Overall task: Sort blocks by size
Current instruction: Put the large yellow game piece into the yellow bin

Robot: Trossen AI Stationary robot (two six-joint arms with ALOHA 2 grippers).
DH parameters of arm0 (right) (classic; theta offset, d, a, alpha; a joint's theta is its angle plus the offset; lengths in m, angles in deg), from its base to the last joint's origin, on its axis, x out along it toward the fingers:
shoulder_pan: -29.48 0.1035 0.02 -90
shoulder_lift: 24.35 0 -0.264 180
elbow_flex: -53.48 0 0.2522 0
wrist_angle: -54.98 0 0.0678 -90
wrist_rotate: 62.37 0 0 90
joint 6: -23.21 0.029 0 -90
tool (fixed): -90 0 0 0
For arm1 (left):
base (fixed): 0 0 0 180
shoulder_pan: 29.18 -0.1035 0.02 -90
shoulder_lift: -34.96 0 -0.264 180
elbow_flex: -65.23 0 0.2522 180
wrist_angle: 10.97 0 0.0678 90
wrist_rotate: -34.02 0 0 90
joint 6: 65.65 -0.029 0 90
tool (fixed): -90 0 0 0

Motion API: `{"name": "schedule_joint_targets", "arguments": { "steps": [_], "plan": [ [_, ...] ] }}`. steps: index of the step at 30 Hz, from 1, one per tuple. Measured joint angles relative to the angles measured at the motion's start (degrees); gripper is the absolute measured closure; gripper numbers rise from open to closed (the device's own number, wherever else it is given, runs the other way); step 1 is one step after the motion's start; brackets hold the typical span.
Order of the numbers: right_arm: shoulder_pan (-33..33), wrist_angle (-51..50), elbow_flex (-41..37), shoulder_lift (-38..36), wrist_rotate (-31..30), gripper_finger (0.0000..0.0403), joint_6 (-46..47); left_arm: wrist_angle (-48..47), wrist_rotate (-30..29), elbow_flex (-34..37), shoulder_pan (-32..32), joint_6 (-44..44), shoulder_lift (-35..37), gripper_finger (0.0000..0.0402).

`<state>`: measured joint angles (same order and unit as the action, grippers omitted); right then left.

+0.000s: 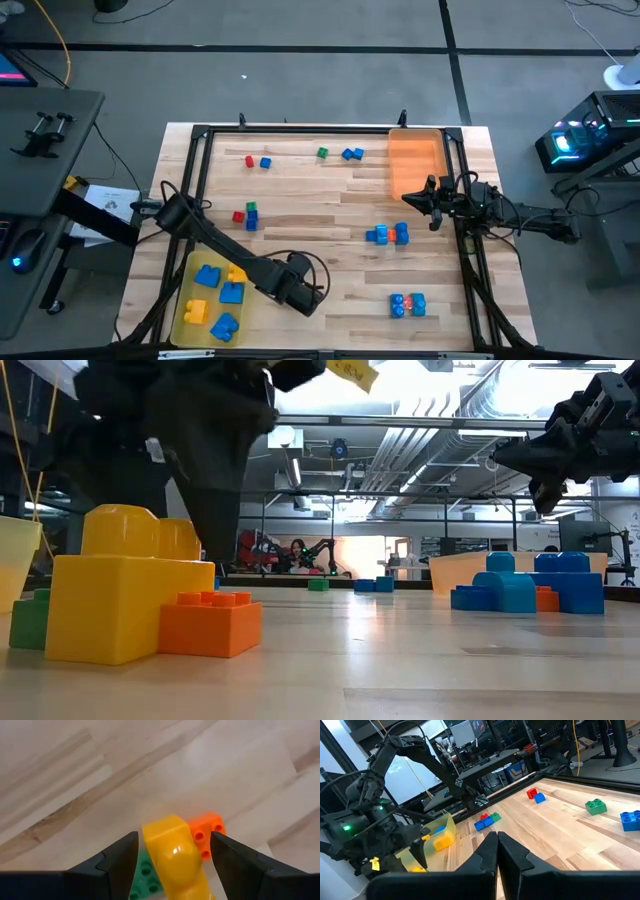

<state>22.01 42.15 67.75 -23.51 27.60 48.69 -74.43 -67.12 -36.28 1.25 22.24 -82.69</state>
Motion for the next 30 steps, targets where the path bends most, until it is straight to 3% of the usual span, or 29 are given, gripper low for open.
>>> {"name": "schedule_joint_targets", "arguments": {
  "steps": [5,13,17,24,30],
  "plan": [
    [0.02,0.00,0.01,0.00,0.00,0.0402,0.00,0.12,-1.46,0.00,-0.92,-1.69,-0.01,0.0175],
    [0.00,0.00,0.00,0.00,0.00,0.0402,0.00,0.40,0.32,0.00,-0.52,-0.62,0.24,0.0247],
    [0.00,0.00,0.01,0.00,0.00,0.0402,0.00,0.37,0.72,0.00,0.63,0.99,0.29,0.0264],
    [0.01,0.00,0.02,0.00,0.01,0.0402,0.00,-0.36,-0.01,0.00,1.94,1.91,0.29,0.0256],
    [0.00,0.00,0.02,0.00,0.00,0.0402,0.00,-0.60,-0.35,0.00,1.68,0.24,0.29,0.0222]
  ]
}}
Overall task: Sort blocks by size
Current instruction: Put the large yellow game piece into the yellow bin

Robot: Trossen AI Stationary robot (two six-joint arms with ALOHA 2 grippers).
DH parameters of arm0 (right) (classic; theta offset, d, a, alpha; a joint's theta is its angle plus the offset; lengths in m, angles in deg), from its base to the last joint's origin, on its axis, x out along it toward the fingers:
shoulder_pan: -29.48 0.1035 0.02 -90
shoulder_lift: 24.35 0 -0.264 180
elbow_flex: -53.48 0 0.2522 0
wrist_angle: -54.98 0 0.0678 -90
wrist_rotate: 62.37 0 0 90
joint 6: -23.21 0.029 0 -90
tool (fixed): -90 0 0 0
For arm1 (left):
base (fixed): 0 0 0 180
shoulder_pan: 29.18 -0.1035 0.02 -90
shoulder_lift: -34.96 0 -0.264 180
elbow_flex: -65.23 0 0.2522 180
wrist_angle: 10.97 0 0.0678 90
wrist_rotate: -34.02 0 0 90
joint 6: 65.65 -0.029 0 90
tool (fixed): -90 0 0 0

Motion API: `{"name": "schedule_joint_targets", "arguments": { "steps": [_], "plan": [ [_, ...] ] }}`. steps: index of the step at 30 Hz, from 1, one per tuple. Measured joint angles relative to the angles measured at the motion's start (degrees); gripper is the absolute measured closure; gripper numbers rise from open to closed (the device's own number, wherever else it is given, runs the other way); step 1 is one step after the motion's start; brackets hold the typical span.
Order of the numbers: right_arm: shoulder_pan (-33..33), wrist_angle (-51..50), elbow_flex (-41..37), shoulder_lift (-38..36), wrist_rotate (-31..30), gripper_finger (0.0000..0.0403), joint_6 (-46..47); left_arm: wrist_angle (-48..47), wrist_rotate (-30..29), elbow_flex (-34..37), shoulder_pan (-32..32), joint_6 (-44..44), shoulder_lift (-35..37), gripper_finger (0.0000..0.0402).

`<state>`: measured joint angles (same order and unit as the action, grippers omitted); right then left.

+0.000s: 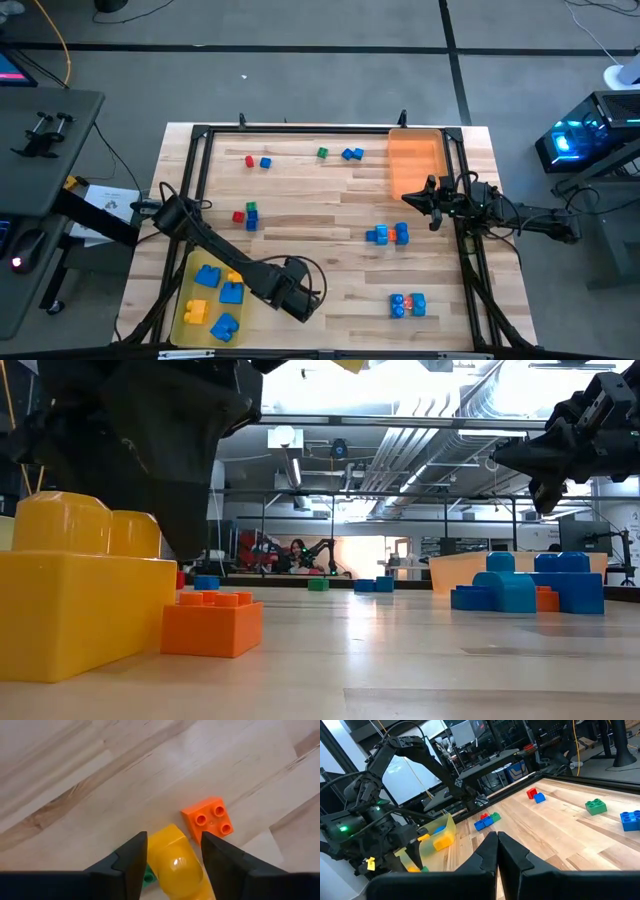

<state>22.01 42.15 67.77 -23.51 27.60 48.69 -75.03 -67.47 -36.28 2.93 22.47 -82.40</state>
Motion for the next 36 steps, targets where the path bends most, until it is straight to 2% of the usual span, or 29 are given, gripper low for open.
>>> {"name": "schedule_joint_targets", "arguments": {
  "steps": [9,14,21,29,32,36],
  "plan": [
    [0.01,0.00,-0.02,0.00,0.00,0.0402,0.00,0.17,5.75,0.00,-1.52,-4.12,0.00,0.0138],
    [0.00,0.00,-0.01,0.00,0.00,0.0402,0.00,-0.90,5.40,0.00,0.73,2.15,0.00,0.0124],
    [0.01,0.00,0.00,0.00,0.01,0.0402,0.00,-0.79,3.85,0.00,3.14,8.79,-0.33,0.0124],
    [0.00,0.00,-0.01,0.09,0.00,0.0402,0.00,4.97,3.43,0.00,3.16,7.61,-1.60,0.0127],
    [0.00,0.00,0.00,0.19,0.00,0.0402,0.00,5.11,3.39,0.00,3.16,6.66,-1.60,0.0148],
    [0.00,0.00,-0.02,0.26,0.02,0.0402,0.00,5.10,3.13,-0.01,3.15,4.81,-1.56,0.0212]
  ]
}}
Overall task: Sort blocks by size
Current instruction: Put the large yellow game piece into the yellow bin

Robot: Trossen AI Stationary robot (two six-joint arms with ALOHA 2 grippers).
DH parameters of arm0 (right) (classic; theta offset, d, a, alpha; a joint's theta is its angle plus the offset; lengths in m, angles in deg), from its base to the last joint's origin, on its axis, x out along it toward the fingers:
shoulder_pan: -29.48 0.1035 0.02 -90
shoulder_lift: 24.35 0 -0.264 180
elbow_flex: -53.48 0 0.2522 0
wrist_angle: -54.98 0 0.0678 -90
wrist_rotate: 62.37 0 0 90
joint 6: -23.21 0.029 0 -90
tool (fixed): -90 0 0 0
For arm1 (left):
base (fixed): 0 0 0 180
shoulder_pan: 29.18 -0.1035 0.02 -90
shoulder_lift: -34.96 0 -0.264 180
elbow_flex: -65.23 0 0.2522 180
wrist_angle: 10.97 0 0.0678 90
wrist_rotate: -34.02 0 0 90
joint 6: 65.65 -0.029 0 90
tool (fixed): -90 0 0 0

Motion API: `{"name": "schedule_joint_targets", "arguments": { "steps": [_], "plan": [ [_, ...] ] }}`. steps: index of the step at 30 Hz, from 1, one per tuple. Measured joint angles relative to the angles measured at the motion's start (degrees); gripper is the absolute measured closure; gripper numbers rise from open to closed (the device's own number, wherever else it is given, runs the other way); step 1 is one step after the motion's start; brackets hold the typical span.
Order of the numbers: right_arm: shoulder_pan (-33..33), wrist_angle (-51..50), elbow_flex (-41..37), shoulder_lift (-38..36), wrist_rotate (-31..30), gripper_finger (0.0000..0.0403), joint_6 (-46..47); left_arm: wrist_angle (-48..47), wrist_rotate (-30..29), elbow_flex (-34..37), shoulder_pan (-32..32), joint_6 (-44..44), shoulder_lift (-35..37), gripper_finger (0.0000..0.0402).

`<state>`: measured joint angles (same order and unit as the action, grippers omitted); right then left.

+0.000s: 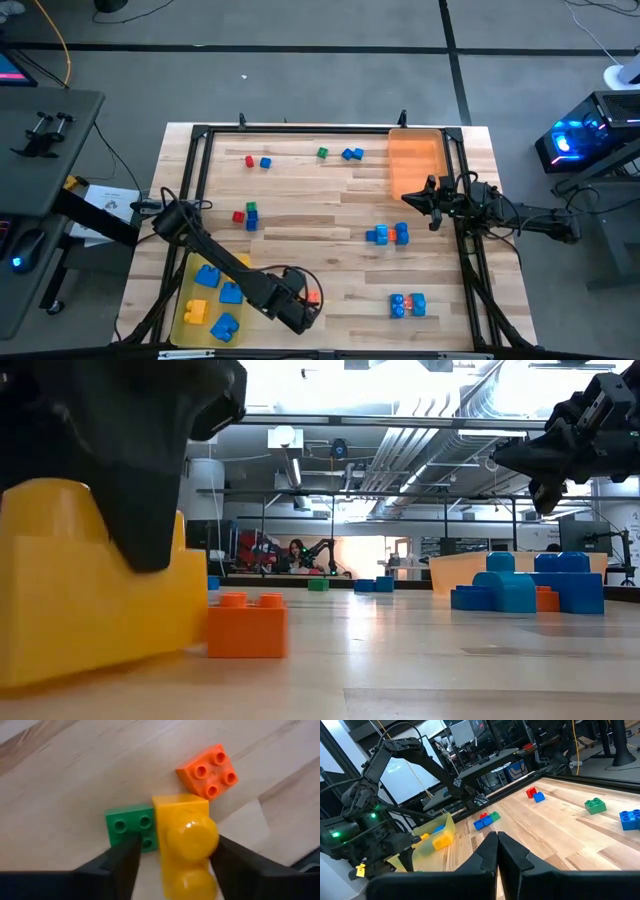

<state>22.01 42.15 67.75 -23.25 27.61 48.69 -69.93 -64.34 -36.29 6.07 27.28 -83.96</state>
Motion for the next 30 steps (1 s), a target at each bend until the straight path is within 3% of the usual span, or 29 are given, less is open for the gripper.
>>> {"name": "schedule_joint_targets", "arguments": {
  "steps": [5,13,21,25,30],
  "plan": [
    [0.02,0.00,0.00,0.00,0.00,0.0402,0.00,0.00,-0.46,-0.06,-0.09,-2.17,0.17,0.0321],
    [0.02,0.00,0.02,0.02,-0.02,0.0402,0.00,-4.38,-6.20,0.05,-1.46,-6.94,5.19,0.0327],
    [0.00,0.00,0.00,0.02,-0.02,0.0402,0.00,-15.06,-13.13,-0.03,-0.49,-11.99,18.11,0.0327],
    [0.01,0.00,0.01,0.02,-0.01,0.0402,0.00,-25.02,-11.37,-0.01,5.52,-4.55,22.43,0.0327],
    [0.00,0.00,0.02,0.02,-0.02,0.0402,0.00,-37.18,-5.73,0.33,15.58,13.34,22.55,0.0327]
  ]
}}
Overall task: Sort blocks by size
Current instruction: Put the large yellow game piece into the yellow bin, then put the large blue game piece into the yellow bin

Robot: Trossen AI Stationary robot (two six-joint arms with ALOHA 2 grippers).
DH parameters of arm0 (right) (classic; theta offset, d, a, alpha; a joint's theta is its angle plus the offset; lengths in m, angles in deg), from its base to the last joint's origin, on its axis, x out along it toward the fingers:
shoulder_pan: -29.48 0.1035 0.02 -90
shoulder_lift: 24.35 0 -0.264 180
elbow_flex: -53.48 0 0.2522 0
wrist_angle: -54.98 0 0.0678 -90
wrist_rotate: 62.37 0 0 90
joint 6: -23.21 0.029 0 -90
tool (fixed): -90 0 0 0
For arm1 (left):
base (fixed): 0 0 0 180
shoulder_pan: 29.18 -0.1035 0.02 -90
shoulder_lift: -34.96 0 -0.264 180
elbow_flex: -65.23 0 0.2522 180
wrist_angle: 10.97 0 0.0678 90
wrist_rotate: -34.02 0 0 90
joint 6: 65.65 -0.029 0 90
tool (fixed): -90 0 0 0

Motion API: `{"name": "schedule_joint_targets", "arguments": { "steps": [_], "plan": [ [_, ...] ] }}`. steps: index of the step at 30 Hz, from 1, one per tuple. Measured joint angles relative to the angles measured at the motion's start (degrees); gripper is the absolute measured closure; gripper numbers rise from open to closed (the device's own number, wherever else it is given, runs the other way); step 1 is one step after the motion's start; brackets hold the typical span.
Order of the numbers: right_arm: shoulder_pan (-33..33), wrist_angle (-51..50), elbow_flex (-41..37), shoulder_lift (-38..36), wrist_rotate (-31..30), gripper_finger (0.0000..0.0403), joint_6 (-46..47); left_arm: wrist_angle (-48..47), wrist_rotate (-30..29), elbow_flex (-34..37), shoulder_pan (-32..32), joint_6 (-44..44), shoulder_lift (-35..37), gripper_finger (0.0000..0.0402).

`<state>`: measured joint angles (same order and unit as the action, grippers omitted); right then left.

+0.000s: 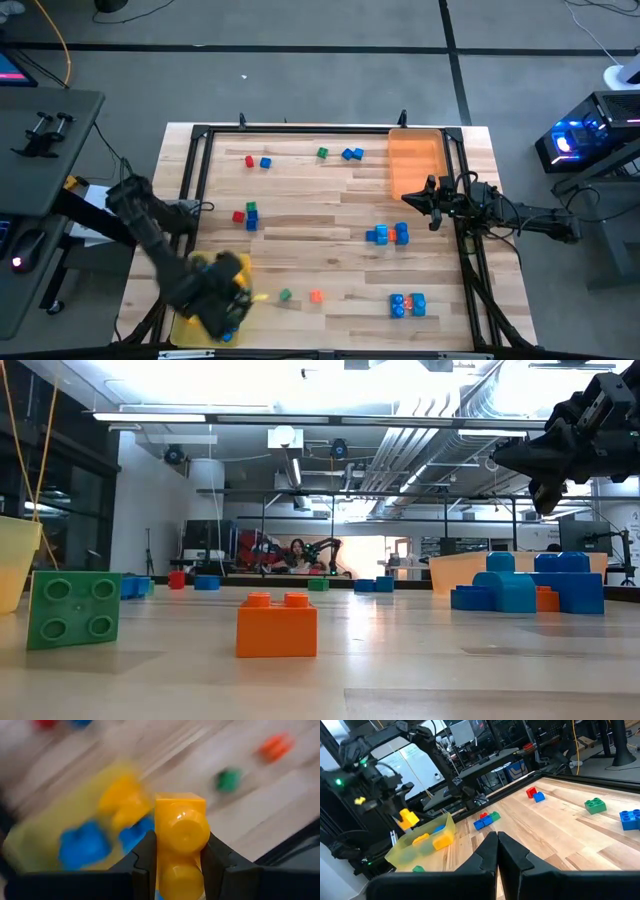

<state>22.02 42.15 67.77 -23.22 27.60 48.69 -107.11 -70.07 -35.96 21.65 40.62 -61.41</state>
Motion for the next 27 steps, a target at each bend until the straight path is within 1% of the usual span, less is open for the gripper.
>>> {"name": "schedule_joint_targets", "arguments": {
  "steps": [3,6,9,11,15,17,20,21,22,24,27],
  "plan": [
    [0.00,0.00,-0.01,0.00,0.01,0.0402,0.00,0.42,5.11,1.83,4.97,8.21,-0.31,0.0327],
    [0.00,0.00,-0.01,0.00,0.00,0.0402,0.00,2.61,8.95,3.91,8.36,13.53,-0.40,0.0327],
    [0.00,0.00,-0.02,0.00,0.00,0.0402,0.00,2.78,11.59,5.19,10.64,18.35,-0.42,0.0326],
    [0.01,0.00,-0.02,0.00,0.01,0.0402,0.00,3.06,12.39,5.21,11.39,18.94,-0.40,0.0293],
    [0.00,0.00,-0.02,0.00,0.02,0.0402,0.00,2.96,12.56,5.21,11.21,15.61,0.27,0.0192],
    [0.00,0.00,-0.02,0.00,0.00,0.0402,0.00,2.95,12.62,5.21,10.58,12.75,1.06,0.0148],
    [0.01,0.00,0.00,0.00,0.00,0.0402,0.00,2.16,11.91,5.21,9.08,7.05,3.21,0.0106],
    [0.00,0.00,0.00,0.00,0.00,0.0402,0.00,1.49,10.42,5.19,8.38,5.50,4.28,0.0099],
    [0.01,0.00,0.00,0.00,0.01,0.0402,0.00,0.67,7.69,5.19,7.68,3.95,5.53,0.0096],
    [0.02,0.00,-0.02,0.00,0.02,0.0402,0.00,-0.65,-1.06,5.19,6.14,0.65,8.32,0.0093],
    [0.00,0.00,0.00,0.00,0.00,0.0402,0.00,-0.68,-16.08,5.14,2.11,-7.72,13.00,0.0094]
  ]
}}
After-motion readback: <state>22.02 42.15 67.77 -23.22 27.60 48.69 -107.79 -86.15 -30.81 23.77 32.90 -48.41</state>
